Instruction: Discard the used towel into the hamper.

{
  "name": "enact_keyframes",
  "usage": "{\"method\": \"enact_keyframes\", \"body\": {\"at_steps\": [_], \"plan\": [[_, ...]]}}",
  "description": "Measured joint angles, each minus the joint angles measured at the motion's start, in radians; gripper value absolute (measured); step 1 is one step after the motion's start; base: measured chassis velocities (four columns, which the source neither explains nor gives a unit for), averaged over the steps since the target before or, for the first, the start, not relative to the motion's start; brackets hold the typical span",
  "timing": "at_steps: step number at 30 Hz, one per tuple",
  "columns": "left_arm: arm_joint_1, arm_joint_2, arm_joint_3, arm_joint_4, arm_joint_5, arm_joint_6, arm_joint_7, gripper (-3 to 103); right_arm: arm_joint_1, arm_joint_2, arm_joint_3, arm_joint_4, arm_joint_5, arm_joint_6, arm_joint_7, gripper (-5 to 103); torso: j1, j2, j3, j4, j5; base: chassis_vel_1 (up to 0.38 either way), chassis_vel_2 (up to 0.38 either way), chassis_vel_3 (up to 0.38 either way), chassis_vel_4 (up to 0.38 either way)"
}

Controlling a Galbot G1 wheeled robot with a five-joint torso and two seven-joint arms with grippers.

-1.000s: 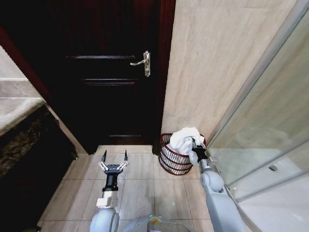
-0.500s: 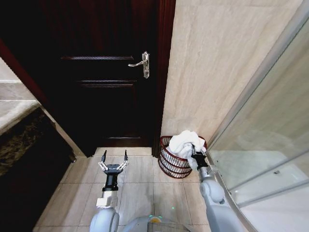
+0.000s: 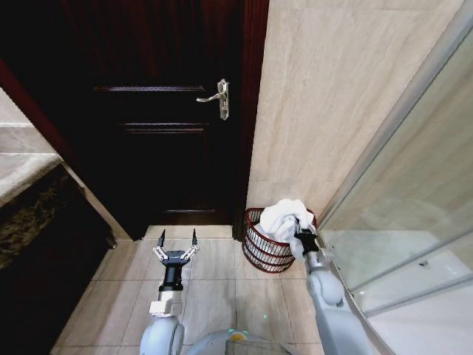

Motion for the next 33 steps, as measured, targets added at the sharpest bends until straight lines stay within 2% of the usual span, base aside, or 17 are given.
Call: {"method": "enact_keyframes", "body": {"at_steps": [2,3,6,7,11,12,18,24,30,33], "plan": [[0.002,0.0,-0.004,-0.003,-0.003,0.0,0.0,100,0.042,-0.032,-0.012,0.005,0.011,-0.105,0.006,13,0.0,0.0,0.0,0.0,-0.0001,0.0,0.0,0.0,0.0],[0.002,0.0,-0.004,-0.003,-0.003,0.0,0.0,100,0.042,-0.032,-0.012,0.005,0.011,-0.105,0.006,13,0.0,0.0,0.0,0.0,-0.0001,0.0,0.0,0.0,0.0],[0.003,0.0,-0.009,-0.004,-0.004,0.0,-0.001,100,0.092,-0.088,-0.032,-0.003,0.036,-0.251,0.002,13,0.0,0.0,0.0,0.0001,-0.0002,0.0,0.0,0.0,0.0],[0.003,0.0,-0.009,-0.004,-0.004,0.0,-0.001,100,0.092,-0.088,-0.032,-0.003,0.036,-0.251,0.002,13,0.0,0.0,0.0,0.0001,-0.0002,0.0,0.0,0.0,0.0],[0.006,0.0,-0.018,-0.011,-0.004,0.003,-0.004,100,0.146,-0.157,-0.058,-0.063,0.097,-0.393,-0.026,13,0.0,0.0,0.0,-0.0001,-0.0001,0.0,0.0,0.0,0.0],[0.006,0.0,-0.018,-0.011,-0.004,0.003,-0.004,100,0.146,-0.157,-0.058,-0.063,0.097,-0.393,-0.026,13,0.0,0.0,0.0,-0.0001,-0.0001,0.0,0.0,0.0,0.0],[0.013,0.0,-0.039,-0.02,-0.016,0.0,-0.006,100,0.207,-0.212,-0.09,-0.139,0.113,-0.496,-0.073,13,0.0,0.0,0.0,0.0,-0.0002,0.0,0.0,0.0,0.0],[0.015,0.0,-0.045,-0.02,-0.017,-0.003,-0.007,100,0.224,-0.221,-0.124,-0.178,0.11,-0.516,-0.087,13,0.0,0.0,0.0,-0.0001,-0.0002,0.0,0.0,0.0,0.0],[0.018,0.0,-0.045,-0.03,-0.014,-0.003,-0.007,100,0.261,-0.225,-0.144,-0.236,0.11,-0.575,-0.161,13,0.0,0.0,0.0,0.0,-0.0001,0.0,0.0,0.0,0.0],[0.018,0.0,-0.052,-0.033,-0.016,-0.003,-0.007,100,0.279,-0.22,-0.146,-0.24,0.102,-0.643,-0.218,12,0.0,0.0,0.0,-0.0001,-0.0002,0.0,0.0,0.0,0.0]]}}
